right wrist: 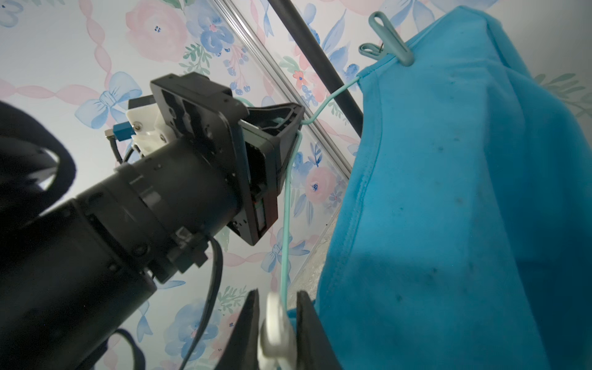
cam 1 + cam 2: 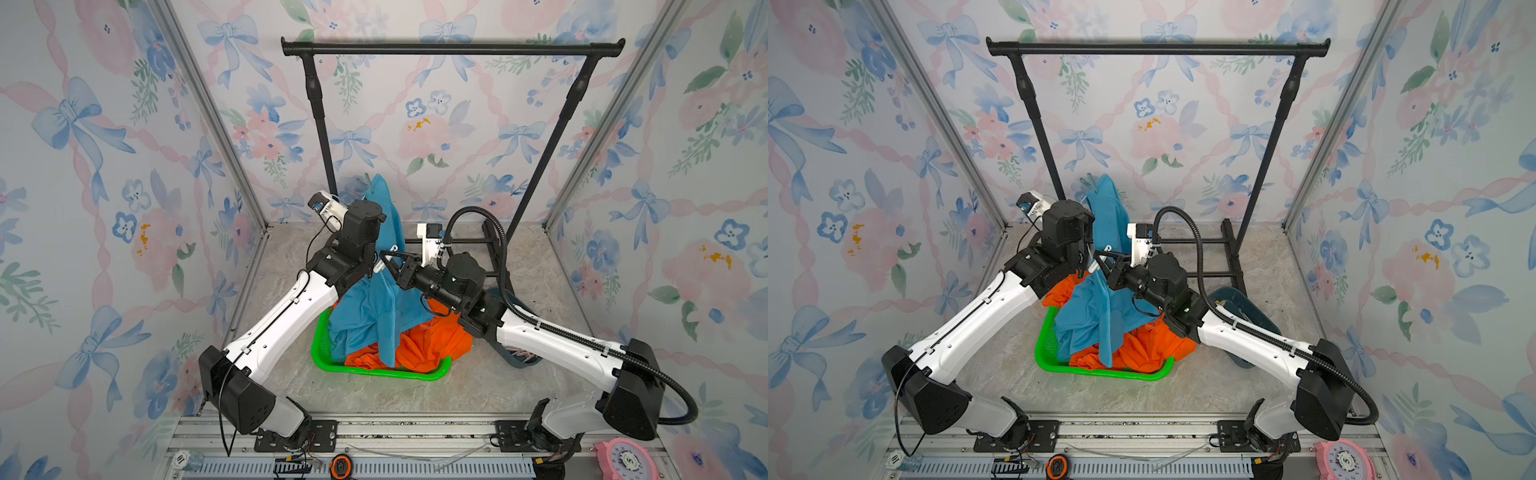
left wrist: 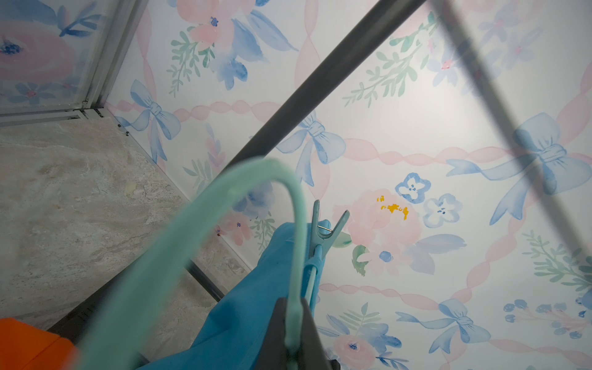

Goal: Use clothespins to secure the t-shirt on both sides of the hanger
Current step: Clamp the T-shirt on the hanger.

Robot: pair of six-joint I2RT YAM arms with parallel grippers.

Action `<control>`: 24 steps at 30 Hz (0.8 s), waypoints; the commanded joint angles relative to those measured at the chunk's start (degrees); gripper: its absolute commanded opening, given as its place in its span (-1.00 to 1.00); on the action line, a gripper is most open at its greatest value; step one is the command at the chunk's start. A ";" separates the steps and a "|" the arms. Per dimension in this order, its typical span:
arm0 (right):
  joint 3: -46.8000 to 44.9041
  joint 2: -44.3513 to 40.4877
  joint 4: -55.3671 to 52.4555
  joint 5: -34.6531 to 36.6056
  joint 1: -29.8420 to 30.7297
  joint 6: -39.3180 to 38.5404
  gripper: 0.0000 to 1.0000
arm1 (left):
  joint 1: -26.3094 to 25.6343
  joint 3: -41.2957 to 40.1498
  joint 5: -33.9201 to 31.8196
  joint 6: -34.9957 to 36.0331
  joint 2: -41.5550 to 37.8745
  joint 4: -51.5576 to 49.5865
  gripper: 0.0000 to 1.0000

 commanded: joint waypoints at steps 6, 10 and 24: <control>-3.27 -1.98 4.33 4.38 2.26 -4.05 -0.76 | 0.85 2.01 -1.19 0.15 0.30 0.39 -1.00; -4.86 -2.72 5.80 5.50 2.95 -4.08 -0.77 | 0.97 2.26 -1.18 0.15 0.40 0.37 -1.00; -2.22 -3.78 4.17 6.63 3.14 -8.72 -0.82 | 0.94 0.99 -0.93 -0.99 0.41 0.30 -1.00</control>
